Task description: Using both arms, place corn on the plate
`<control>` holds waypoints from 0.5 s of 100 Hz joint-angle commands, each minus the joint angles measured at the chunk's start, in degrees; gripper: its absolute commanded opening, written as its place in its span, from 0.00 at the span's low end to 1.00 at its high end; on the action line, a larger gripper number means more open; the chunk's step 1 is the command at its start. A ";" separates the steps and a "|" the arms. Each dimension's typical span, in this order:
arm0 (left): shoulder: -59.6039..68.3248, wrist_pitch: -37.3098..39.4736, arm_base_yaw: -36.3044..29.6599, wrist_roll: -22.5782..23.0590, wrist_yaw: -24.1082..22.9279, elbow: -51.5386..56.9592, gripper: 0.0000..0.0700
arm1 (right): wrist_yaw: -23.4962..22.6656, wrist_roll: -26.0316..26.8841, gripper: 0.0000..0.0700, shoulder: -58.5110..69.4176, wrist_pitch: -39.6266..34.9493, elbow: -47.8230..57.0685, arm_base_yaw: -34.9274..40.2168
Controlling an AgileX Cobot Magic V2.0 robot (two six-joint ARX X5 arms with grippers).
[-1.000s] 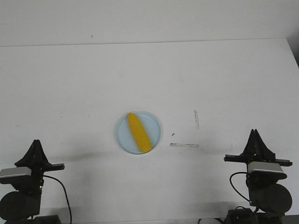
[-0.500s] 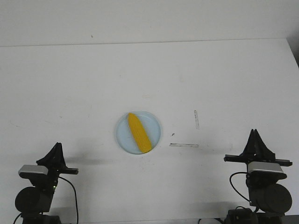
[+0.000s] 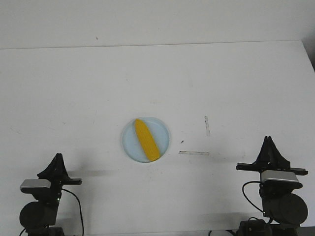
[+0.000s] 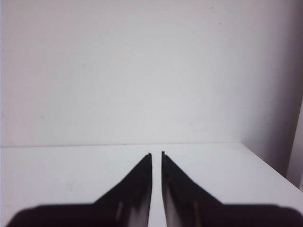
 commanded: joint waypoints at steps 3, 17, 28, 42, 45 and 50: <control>-0.09 0.66 0.02 -0.31 -0.83 -1.25 0.00 | -0.13 0.55 0.05 -0.11 0.59 -0.02 0.07; -0.09 0.70 0.02 -0.31 -1.18 -1.25 0.00 | -0.13 0.55 0.05 -0.11 0.57 -0.02 0.07; -0.07 0.66 0.02 -0.31 -1.18 -1.25 0.00 | -0.11 0.55 0.05 -0.11 0.59 -0.02 0.07; -0.09 0.66 0.02 -0.31 -1.18 -1.25 0.00 | -0.13 0.55 0.05 -0.11 0.59 -0.02 0.07; -0.07 0.68 0.02 -0.31 -1.18 -1.25 0.00 | -0.11 0.55 0.05 -0.11 0.59 -0.02 0.07; -0.07 0.66 0.02 -0.31 -1.18 -1.25 0.00 | -0.13 0.55 0.05 -0.11 0.59 -0.02 0.07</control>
